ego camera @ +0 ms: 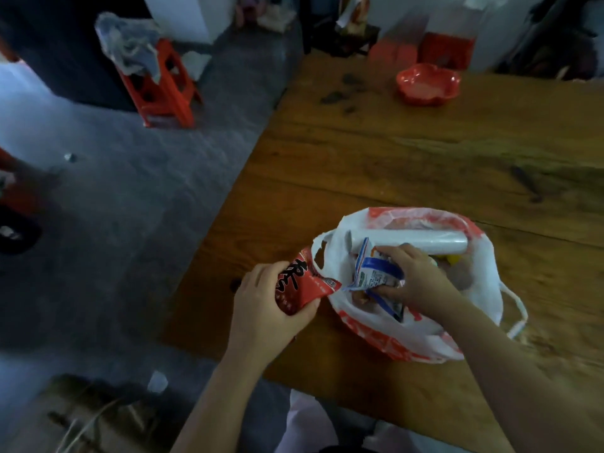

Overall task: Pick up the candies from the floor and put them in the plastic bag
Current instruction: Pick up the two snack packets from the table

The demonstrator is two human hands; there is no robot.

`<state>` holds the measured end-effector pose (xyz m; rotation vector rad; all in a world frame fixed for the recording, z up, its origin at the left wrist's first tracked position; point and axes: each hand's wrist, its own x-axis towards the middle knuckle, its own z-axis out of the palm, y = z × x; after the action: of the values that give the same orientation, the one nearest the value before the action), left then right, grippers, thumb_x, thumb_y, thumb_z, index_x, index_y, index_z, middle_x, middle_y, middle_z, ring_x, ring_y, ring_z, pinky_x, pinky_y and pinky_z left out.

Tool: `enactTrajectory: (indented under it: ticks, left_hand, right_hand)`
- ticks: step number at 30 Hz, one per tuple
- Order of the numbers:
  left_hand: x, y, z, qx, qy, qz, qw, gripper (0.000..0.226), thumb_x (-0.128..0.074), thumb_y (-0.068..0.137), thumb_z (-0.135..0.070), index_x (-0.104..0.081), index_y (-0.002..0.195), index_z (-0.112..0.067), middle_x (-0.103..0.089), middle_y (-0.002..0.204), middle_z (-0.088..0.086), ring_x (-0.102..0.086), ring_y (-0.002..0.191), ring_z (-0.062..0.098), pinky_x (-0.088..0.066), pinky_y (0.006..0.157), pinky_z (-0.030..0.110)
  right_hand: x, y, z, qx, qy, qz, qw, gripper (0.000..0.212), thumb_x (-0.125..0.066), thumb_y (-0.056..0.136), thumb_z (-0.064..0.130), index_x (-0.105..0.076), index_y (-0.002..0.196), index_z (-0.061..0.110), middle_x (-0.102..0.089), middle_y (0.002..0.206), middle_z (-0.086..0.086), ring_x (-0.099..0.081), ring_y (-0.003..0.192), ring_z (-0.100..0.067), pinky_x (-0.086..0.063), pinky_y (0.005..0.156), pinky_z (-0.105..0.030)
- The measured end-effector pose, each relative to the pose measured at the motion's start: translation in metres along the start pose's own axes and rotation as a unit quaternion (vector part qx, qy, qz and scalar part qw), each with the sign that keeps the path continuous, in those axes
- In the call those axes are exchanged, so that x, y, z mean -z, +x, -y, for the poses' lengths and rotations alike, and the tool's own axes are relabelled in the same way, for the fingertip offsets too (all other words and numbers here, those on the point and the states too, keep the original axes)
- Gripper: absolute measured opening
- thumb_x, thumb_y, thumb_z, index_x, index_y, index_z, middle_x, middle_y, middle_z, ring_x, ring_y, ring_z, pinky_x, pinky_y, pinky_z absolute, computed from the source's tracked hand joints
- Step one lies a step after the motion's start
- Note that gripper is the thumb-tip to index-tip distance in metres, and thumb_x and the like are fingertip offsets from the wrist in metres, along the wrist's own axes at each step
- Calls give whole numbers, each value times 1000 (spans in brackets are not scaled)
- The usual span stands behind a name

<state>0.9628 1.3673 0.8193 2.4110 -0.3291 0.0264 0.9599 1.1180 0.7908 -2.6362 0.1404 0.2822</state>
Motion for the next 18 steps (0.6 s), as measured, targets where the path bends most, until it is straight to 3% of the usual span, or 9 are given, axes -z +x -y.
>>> enactTrajectory:
  ticks: [5,14,18]
  left_hand:
    - [-1,23,8,-42,-3,30,999,63,-74,62,-45,-51,115,-19,-55,109,-1,-44,99,8,-34,83,26]
    - [-6,38,4,-61,-18,51,997,65,-75,63,-43,-50,117,-18,-54,112,0,-41,103,8,-35,85,28]
    - [-10,37,-6,-76,-25,61,995,64,-77,63,-39,-52,116,-15,-56,111,4,-48,104,16,-40,85,31]
  right_hand:
    - [-5,8,10,-6,-27,-2,1000,73,-71,69,41,-36,132,28,-43,124,-1,-39,114,-18,-38,98,-36]
    - [-7,-1,3,-9,36,6,999,72,-71,72,33,-33,133,32,-44,136,2,-42,123,-17,-39,102,-38]
    - [-1,-19,-7,-27,46,-51,997,67,-71,73,33,-37,131,34,-44,139,3,-46,120,-15,-46,92,-33]
